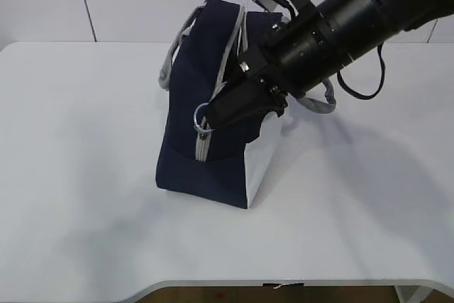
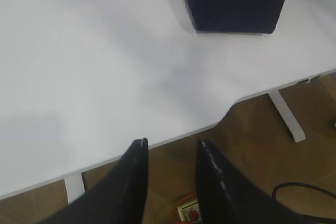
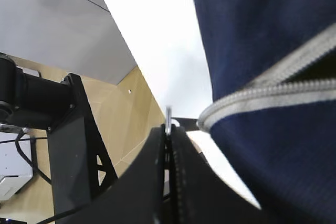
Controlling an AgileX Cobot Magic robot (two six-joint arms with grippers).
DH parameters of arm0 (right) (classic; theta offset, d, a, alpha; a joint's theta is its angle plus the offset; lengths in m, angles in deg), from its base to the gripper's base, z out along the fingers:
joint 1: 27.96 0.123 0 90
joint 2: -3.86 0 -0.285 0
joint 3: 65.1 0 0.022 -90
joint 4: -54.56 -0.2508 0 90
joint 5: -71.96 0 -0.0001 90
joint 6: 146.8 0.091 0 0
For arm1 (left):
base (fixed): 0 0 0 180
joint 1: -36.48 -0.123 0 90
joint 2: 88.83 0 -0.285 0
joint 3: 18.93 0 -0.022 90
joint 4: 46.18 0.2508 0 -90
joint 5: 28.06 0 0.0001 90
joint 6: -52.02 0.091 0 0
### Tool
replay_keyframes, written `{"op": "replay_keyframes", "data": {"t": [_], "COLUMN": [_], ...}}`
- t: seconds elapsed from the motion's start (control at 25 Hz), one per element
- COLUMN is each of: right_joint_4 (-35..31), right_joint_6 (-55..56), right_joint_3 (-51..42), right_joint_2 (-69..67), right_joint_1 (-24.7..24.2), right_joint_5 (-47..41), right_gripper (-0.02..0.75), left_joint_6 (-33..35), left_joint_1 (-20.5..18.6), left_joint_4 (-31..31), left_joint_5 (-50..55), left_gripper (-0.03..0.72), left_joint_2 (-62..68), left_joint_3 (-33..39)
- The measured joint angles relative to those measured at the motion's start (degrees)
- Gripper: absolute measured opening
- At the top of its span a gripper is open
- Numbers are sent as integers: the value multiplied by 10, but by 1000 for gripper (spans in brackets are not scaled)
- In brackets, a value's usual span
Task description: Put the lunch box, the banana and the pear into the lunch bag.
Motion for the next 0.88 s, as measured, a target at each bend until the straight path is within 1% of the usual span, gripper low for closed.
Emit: {"op": "replay_keyframes", "data": {"t": [0.32, 0.4, 0.52, 0.6, 0.72, 0.88], "right_joint_4": [49, 55, 66, 79, 98, 108], "right_joint_6": [39, 42, 42, 42, 43, 42], "right_joint_3": [70, 84, 95, 103, 111, 112], "right_joint_2": [0, 0, 0, 0, 0, 0], "right_joint_1": [0, 0, 0, 0, 0, 0], "right_joint_5": [-11, -12, -14, -14, -14, -11], "right_gripper": [6, 6, 6, 6, 6, 6], "left_joint_6": [0, 0, 1, 5, 46, 142], "left_joint_1": [0, 0, 0, 0, 0, 0], "left_joint_4": [-32, -38, -52, -60, -93, -162], "left_joint_5": [-70, -85, -110, -124, -136, -155], "left_gripper": [248, 282, 389, 427, 447, 447], "left_joint_2": [84, 108, 150, 176, 230, 297], "left_joint_3": [-7, -7, -7, -7, -7, -7]}}
